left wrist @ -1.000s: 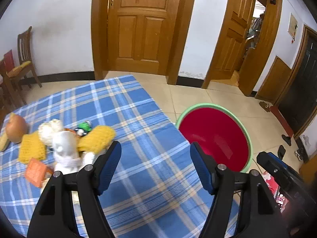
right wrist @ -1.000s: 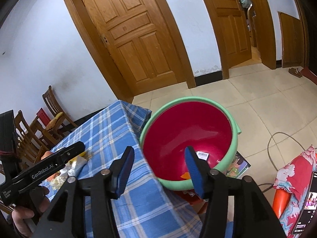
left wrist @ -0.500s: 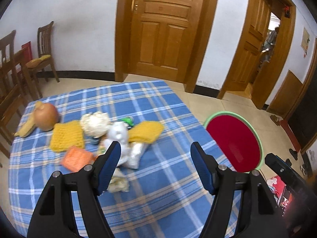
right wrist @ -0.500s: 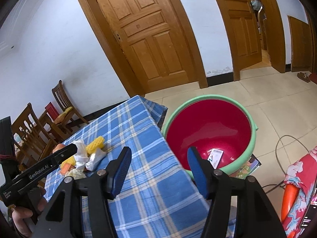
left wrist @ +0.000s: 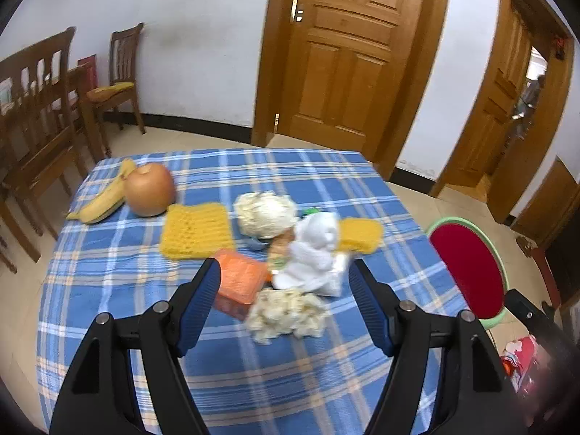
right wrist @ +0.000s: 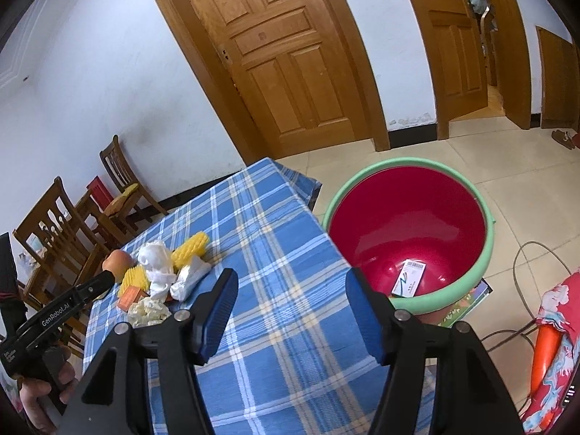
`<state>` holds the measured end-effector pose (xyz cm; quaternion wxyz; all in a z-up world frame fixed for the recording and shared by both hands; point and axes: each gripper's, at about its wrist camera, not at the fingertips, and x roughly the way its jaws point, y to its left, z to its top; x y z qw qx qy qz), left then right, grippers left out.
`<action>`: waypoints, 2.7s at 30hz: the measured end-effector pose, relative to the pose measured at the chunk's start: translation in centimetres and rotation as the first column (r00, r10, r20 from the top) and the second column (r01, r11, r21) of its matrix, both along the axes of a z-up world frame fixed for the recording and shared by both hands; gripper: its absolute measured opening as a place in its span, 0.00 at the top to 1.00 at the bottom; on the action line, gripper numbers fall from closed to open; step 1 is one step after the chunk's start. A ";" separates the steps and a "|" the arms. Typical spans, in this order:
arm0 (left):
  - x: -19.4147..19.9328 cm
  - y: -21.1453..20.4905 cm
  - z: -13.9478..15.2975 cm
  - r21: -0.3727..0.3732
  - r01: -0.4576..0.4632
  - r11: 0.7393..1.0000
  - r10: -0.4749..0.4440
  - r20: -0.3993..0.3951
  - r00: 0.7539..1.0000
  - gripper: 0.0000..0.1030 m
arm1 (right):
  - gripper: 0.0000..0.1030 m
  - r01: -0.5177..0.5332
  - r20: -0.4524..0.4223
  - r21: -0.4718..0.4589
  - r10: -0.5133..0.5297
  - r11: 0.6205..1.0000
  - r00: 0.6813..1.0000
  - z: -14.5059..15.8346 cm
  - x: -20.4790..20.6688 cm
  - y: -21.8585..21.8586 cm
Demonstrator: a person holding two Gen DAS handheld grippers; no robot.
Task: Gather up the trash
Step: 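Move both grippers back over the table, then grasp the orange cardboard box with the left gripper while the right grasps crumpled paper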
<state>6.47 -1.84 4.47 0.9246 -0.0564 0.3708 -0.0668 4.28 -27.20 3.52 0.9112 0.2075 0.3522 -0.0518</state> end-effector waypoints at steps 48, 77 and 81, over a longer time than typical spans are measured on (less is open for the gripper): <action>2.5 6.2 -5.5 -0.051 -0.075 0.996 0.071 -0.063 0.995 0.43 | 0.36 -0.146 -0.102 0.008 0.146 0.989 0.984 -2.6 2.7 6.0; -0.6 12.1 -6.4 -0.095 -0.156 0.983 0.149 -0.083 0.985 0.43 | 0.31 -0.383 -0.177 0.062 0.388 0.922 0.904 -6.0 9.9 17.3; -0.5 12.3 -6.6 -0.106 -0.155 0.982 0.146 -0.084 0.986 0.43 | 0.40 -0.390 -0.191 0.072 0.396 0.918 0.898 -6.7 10.4 17.8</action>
